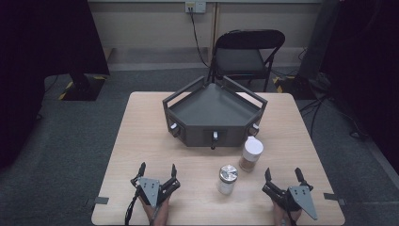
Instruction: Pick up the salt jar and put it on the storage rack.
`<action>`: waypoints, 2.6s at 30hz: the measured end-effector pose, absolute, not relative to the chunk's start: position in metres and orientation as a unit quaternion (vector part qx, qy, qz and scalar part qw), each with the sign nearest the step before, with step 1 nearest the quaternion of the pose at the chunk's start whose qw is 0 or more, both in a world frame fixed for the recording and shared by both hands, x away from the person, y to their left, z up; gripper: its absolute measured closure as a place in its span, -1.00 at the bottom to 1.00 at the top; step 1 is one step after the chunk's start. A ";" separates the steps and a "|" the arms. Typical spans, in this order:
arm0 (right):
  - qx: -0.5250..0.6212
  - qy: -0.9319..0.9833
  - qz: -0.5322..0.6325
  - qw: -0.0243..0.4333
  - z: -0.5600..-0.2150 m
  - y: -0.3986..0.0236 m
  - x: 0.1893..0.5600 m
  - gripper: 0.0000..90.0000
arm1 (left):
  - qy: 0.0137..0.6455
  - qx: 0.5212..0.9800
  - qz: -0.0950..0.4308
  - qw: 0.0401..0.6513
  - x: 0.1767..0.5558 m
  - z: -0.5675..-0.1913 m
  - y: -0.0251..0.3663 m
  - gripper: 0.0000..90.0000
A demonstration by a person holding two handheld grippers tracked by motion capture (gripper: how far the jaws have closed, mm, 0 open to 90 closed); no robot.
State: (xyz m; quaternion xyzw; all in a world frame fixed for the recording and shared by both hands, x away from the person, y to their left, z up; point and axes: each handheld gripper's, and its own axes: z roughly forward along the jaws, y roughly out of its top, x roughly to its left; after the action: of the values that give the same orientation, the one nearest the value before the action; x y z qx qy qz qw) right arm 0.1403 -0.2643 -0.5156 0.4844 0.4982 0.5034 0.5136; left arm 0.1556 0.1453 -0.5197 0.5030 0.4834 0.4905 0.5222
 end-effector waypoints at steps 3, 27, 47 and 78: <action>0.486 0.497 0.504 0.512 -0.515 -0.265 0.140 -1.00 | 0.483 0.503 0.491 0.522 0.156 -0.520 0.145 -1.00; 0.487 0.496 0.503 0.514 -0.516 -0.264 0.140 -1.00 | 0.483 0.503 0.490 0.523 0.156 -0.520 0.145 -1.00; 0.487 0.495 0.502 0.515 -0.516 -0.263 0.140 -1.00 | 0.482 0.504 0.489 0.524 0.156 -0.520 0.146 -1.00; 0.488 0.495 0.501 0.515 -0.516 -0.263 0.140 -1.00 | 0.429 0.520 0.438 0.595 0.141 -0.478 0.154 -1.00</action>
State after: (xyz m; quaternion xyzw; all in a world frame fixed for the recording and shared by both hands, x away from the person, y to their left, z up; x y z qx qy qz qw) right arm 0.1404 -0.2629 -0.5156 0.4880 0.4947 0.5014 0.5155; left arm 0.1411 0.1537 -0.4778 0.5199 0.4290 0.4379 0.5950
